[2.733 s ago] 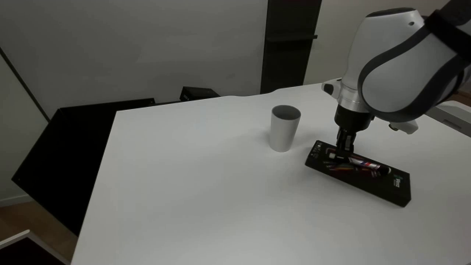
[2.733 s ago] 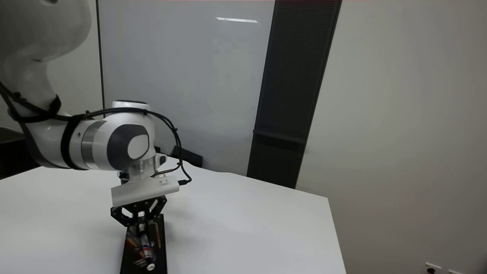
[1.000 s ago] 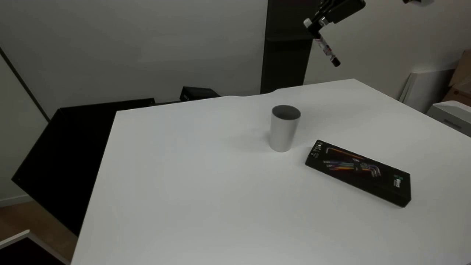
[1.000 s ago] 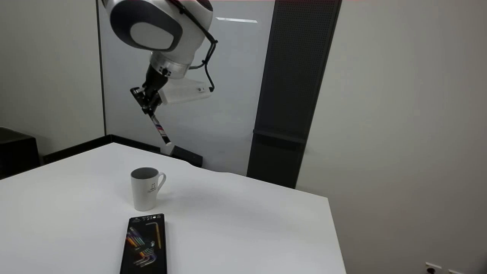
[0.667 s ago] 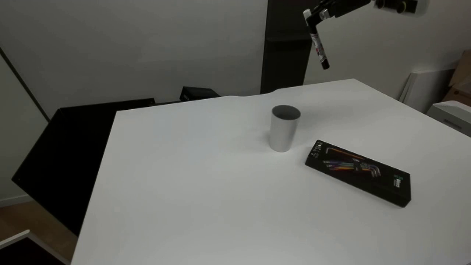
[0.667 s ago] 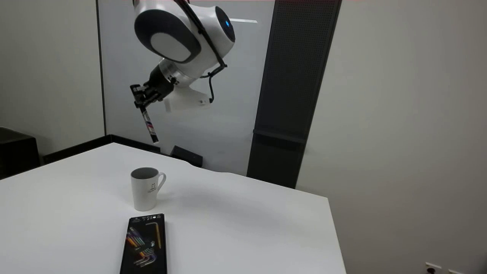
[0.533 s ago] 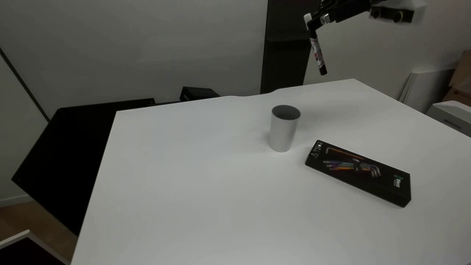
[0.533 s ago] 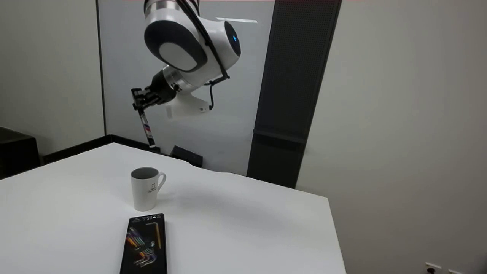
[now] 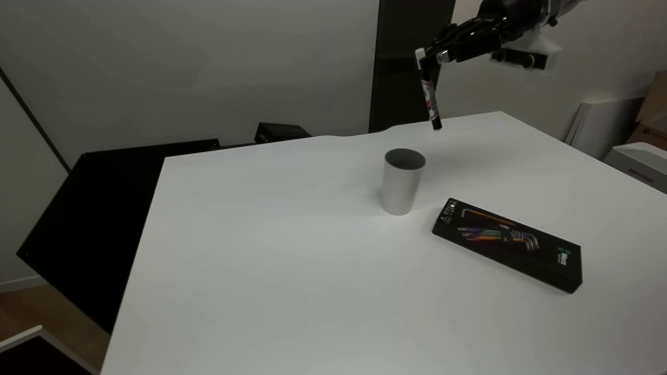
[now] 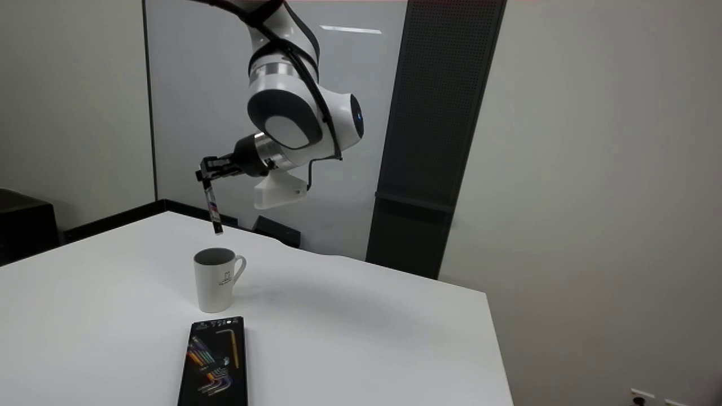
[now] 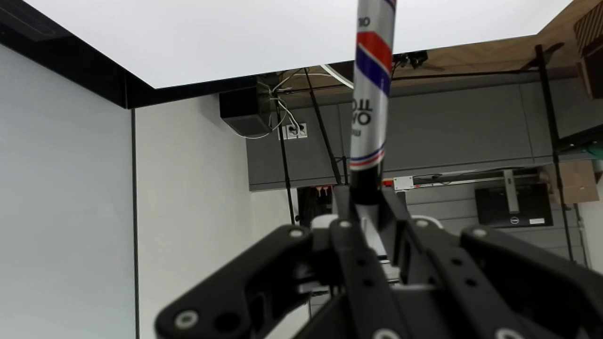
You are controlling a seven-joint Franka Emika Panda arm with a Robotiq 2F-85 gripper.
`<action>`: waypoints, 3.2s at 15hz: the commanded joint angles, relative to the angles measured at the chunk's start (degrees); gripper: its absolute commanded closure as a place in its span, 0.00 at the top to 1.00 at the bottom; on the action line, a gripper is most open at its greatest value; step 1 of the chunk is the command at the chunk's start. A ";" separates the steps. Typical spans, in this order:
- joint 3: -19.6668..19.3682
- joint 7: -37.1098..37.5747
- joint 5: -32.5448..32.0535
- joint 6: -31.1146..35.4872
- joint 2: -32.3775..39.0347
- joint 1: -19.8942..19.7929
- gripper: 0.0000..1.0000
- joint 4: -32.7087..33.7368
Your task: Pick the marker and put it in the cup
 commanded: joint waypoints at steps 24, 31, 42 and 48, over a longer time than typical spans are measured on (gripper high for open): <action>2.20 -1.22 -0.65 -2.74 22.09 1.55 0.07 20.27; 1.64 0.06 -1.97 -2.44 21.93 1.69 0.58 20.16; -0.54 4.00 -17.44 10.05 9.24 7.47 1.00 14.27; 1.02 -0.45 -36.31 9.07 -1.55 6.95 1.00 7.40</action>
